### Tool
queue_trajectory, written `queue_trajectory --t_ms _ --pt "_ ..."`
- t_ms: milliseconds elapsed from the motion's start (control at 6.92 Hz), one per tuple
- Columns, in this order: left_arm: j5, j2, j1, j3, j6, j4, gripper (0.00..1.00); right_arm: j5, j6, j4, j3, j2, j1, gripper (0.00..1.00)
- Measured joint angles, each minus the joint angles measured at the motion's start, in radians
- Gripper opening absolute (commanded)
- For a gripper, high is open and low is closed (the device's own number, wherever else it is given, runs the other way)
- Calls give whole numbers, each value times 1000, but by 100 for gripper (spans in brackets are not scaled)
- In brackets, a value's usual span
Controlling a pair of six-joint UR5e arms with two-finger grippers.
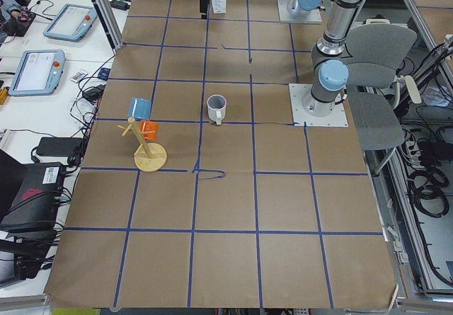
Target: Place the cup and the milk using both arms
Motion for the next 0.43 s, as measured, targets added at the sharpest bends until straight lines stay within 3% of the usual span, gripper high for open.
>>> queue_trajectory --t_ms 433 --pt "1 1 -1 1 1 0 100 5 0 1 0 0 -1 100"
